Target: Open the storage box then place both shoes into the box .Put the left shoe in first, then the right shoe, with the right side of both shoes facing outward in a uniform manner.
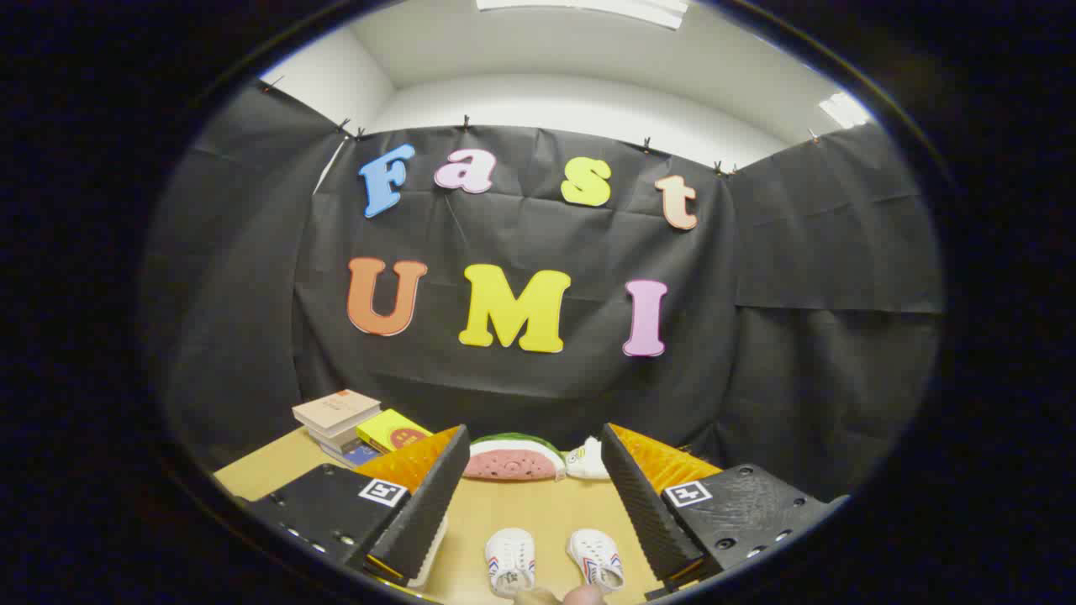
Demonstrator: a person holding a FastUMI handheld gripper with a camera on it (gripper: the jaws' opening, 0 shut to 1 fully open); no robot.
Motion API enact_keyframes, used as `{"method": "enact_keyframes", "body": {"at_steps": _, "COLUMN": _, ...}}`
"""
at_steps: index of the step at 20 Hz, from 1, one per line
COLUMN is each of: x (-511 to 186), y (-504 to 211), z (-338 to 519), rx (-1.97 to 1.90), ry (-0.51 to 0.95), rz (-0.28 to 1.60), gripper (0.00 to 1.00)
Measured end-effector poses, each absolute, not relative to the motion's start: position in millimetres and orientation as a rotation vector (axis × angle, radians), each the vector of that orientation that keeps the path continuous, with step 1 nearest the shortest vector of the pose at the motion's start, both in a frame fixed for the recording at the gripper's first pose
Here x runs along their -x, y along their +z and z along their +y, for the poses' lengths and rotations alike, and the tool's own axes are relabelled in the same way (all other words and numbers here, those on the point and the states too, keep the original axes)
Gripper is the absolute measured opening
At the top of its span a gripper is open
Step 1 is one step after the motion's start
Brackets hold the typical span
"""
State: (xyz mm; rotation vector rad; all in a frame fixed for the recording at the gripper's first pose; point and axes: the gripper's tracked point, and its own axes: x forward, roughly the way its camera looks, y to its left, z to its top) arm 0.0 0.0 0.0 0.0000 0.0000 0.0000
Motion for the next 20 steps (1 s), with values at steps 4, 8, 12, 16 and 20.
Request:
{"method": "enact_keyframes", "body": {"at_steps": 4, "x": 0, "y": 3, "z": 0, "rx": -0.001, "ry": 0.012, "rz": -0.023, "gripper": 0.95}}
{"method": "enact_keyframes", "body": {"at_steps": 8, "x": -4, "y": 8, "z": 1, "rx": -0.024, "ry": 0.039, "rz": -0.036, "gripper": 0.95}}
{"method": "enact_keyframes", "body": {"at_steps": 12, "x": -4, "y": 3, "z": -3, "rx": -0.041, "ry": 0.06, "rz": -0.032, "gripper": 0.95}}
{"method": "enact_keyframes", "body": {"at_steps": 16, "x": -9, "y": -6, "z": -12, "rx": -0.065, "ry": 0.074, "rz": -0.014, "gripper": 0.95}}
{"method": "enact_keyframes", "body": {"at_steps": 20, "x": -8, "y": -11, "z": -28, "rx": -0.082, "ry": 0.076, "rz": -0.011, "gripper": 0.95}}
